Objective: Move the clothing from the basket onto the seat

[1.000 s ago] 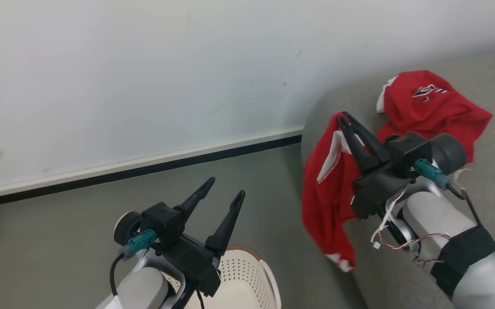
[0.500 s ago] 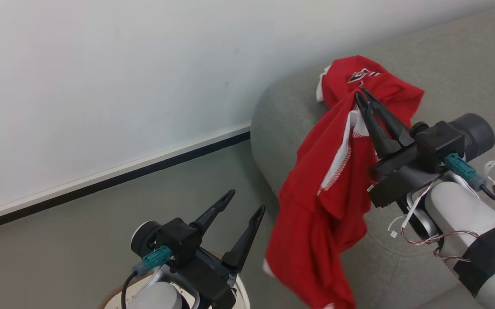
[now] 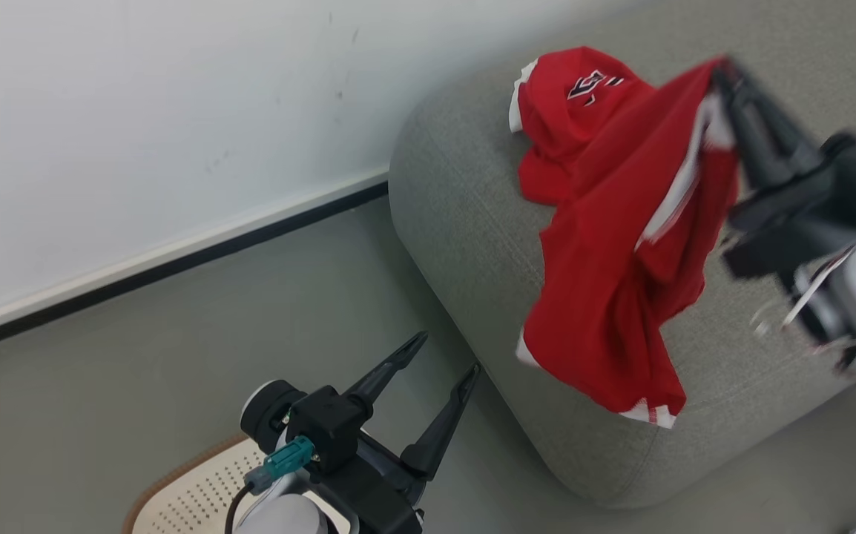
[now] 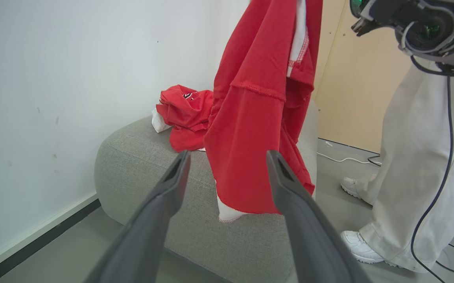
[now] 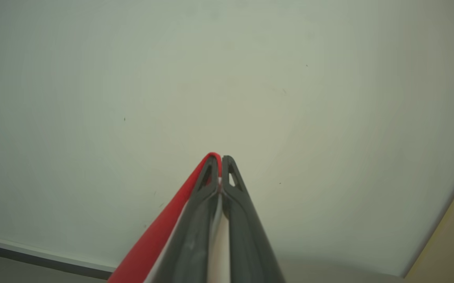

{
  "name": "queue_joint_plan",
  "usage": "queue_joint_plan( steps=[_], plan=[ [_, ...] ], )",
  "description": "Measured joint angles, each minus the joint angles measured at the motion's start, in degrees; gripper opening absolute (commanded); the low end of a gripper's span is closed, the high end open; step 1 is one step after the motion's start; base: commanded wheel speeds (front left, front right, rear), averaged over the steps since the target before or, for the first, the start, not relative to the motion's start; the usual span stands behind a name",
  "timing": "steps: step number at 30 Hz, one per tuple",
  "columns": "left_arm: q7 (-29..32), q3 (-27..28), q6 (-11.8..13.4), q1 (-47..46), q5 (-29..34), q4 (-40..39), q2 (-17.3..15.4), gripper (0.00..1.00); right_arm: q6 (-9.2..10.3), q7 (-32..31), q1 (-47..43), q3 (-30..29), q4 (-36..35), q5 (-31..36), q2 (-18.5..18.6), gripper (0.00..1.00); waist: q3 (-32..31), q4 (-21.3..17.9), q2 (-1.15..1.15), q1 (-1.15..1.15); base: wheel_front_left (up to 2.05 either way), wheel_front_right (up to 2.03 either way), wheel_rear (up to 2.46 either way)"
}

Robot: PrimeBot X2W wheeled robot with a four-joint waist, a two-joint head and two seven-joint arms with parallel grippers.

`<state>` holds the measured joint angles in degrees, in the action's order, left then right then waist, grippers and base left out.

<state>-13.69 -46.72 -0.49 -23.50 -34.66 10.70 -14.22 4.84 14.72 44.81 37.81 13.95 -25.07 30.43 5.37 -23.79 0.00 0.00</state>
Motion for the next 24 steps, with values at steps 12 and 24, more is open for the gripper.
queue_joint_plan(
  steps=[12, 24],
  plan=[
    [1.05, 0.52, 1.08, -3.77, 2.47, -4.37, -1.05, 1.00, -1.76, -1.13, 22.88, -9.32, 8.83, 0.21, 6.00, 0.00, 6.69, 1.78, 0.00, 0.00, 0.00, 0.00, 0.00],
    [3.13, 1.48, 1.59, -9.49, 4.30, -10.44, -2.11, 1.00, -1.30, -4.64, 31.97, -13.35, 22.59, 0.37, 11.69, 0.00, 14.50, 6.62, 0.01, 0.01, 0.00, 0.00, 0.00]
  ],
)
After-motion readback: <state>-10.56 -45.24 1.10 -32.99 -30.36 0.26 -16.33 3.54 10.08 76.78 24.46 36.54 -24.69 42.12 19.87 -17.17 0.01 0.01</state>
